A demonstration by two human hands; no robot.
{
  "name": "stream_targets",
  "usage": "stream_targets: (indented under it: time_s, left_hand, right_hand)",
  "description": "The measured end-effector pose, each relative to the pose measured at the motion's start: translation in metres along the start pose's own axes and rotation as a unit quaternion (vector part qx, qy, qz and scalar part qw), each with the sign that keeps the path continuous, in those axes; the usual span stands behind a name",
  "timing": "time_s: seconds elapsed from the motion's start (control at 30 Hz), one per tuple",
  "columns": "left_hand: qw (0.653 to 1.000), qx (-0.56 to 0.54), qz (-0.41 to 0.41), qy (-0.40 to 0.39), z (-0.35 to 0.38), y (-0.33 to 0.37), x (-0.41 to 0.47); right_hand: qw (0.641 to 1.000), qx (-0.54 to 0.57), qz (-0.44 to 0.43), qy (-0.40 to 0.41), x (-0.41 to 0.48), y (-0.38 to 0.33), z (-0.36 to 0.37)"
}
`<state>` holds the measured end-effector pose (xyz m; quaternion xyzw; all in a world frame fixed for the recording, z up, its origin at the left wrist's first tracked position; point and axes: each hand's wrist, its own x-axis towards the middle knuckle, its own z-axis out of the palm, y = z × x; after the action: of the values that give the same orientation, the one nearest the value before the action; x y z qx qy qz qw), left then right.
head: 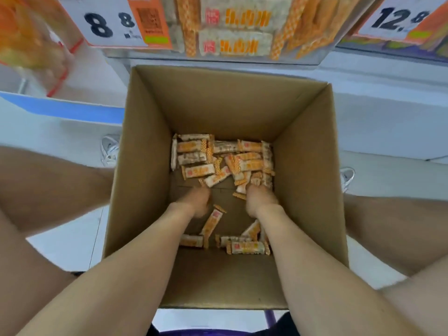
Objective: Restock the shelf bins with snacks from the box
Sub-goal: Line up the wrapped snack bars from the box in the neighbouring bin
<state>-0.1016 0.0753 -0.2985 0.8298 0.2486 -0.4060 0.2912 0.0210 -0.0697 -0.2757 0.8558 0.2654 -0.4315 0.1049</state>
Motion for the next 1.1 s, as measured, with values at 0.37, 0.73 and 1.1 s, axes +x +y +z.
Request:
stream_targets:
  time_s: [0.37, 0.73, 1.1]
  left_hand:
    - [0.998, 0.045, 0.027, -0.017, 0.036, -0.008, 0.033]
    - [0.899, -0.422, -0.03, 0.112, -0.016, -0.003, 0.006]
    - [0.85, -0.508, 0.07, 0.12, -0.105, 0.033, -0.103]
  right_hand:
    - [0.982, 0.187, 0.02, 0.025, 0.03, 0.002, 0.037]
    - [0.753, 0.651, 0.088, -0.043, 0.0, -0.002, -0.006]
    - [0.812, 0.574, -0.097, 0.044, -0.055, -0.005, -0.08]
